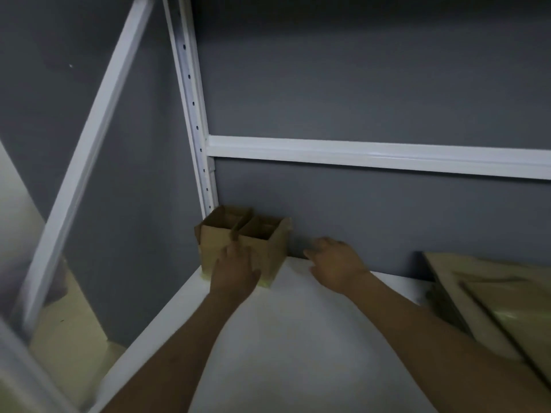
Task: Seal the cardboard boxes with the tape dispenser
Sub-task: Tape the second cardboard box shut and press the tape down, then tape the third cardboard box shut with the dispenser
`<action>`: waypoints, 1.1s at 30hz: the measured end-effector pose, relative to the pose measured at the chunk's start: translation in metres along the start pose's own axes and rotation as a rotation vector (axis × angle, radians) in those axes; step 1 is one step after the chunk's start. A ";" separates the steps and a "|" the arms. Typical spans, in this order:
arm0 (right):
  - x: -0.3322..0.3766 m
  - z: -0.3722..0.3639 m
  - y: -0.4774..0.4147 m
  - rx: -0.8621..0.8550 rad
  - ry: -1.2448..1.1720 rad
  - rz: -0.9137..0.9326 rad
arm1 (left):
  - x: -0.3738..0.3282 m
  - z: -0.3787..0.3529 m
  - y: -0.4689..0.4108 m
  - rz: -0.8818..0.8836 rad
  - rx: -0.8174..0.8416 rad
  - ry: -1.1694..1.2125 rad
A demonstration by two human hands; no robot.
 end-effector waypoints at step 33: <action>-0.235 0.033 0.417 -0.073 -0.679 -0.646 | -0.410 -0.075 0.184 0.060 0.336 0.958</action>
Point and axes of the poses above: each hand's wrist, its own y-axis away from the middle knuckle, its own z-axis out of the back of the hand, x = y × z, the point moved 2 cm from there along -y, towards the middle knuckle, and after that the axes turned 7 degrees about -y, right-handed, at the moved point
